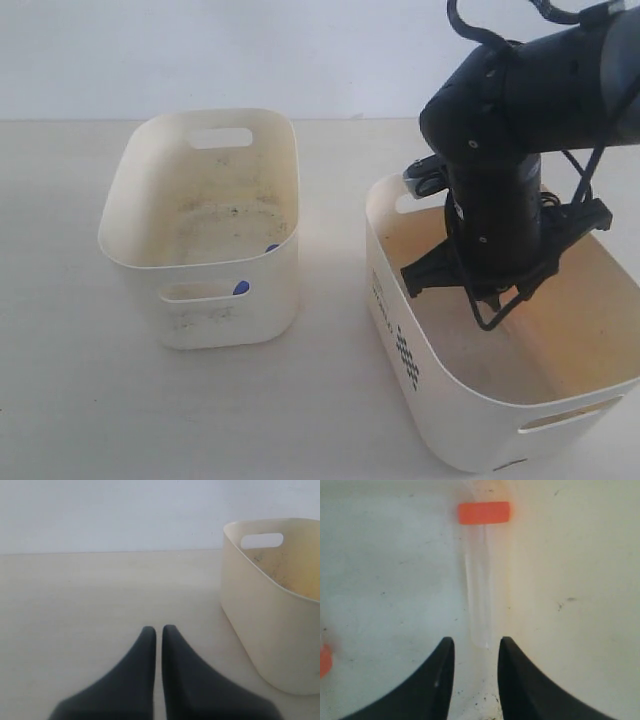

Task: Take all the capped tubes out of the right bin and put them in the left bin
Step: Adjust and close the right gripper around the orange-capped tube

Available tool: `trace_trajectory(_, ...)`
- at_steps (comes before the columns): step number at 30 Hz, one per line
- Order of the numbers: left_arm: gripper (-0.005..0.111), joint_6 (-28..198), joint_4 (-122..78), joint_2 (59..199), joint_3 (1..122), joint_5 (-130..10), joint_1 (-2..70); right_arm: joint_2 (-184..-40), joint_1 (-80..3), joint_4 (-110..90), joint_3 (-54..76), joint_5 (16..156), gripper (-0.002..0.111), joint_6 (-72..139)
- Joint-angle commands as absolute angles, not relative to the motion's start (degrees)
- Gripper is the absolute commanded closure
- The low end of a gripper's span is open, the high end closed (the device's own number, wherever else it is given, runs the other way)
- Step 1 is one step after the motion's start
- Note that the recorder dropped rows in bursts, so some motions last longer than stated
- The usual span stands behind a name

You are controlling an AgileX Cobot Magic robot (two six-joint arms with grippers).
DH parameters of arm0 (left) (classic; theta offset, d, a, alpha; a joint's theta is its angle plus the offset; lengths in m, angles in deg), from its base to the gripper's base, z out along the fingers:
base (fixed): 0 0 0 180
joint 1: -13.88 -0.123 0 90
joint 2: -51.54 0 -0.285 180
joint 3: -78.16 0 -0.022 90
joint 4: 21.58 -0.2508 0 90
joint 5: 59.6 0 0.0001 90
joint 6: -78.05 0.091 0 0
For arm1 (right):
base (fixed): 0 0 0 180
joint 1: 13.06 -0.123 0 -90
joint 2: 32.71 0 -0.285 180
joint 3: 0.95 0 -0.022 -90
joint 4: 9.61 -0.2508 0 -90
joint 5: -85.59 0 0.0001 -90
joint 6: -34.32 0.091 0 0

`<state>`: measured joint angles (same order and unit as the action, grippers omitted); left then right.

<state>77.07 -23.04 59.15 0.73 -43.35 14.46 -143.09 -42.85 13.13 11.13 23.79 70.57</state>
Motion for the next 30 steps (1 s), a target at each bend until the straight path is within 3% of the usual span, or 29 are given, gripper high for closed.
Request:
trace_trajectory(1, 0.102, 76.6, -22.7, 59.3, 0.9, -43.8, 14.4, -143.0, -42.9, 14.7, 11.1, 23.8, 0.079, 71.5)
trace_trajectory(20, 0.102, 76.6, -22.7, 59.3, 0.9, -43.7, 14.4, -143.1, -42.9, 13.2, 15.2, 30.6, 0.078, 72.5)
trace_trajectory(25, 0.102, 76.6, -22.7, 59.3, 0.9, -43.8, 14.4, -143.1, -42.9, 13.2, 15.2, 31.5, 0.057, 72.7)
trace_trajectory(30, 0.102, 76.6, -22.7, 59.3, 0.9, -43.8, 14.4, -143.2, -42.9, 13.9, 15.2, 31.6, 0.055, 72.7)
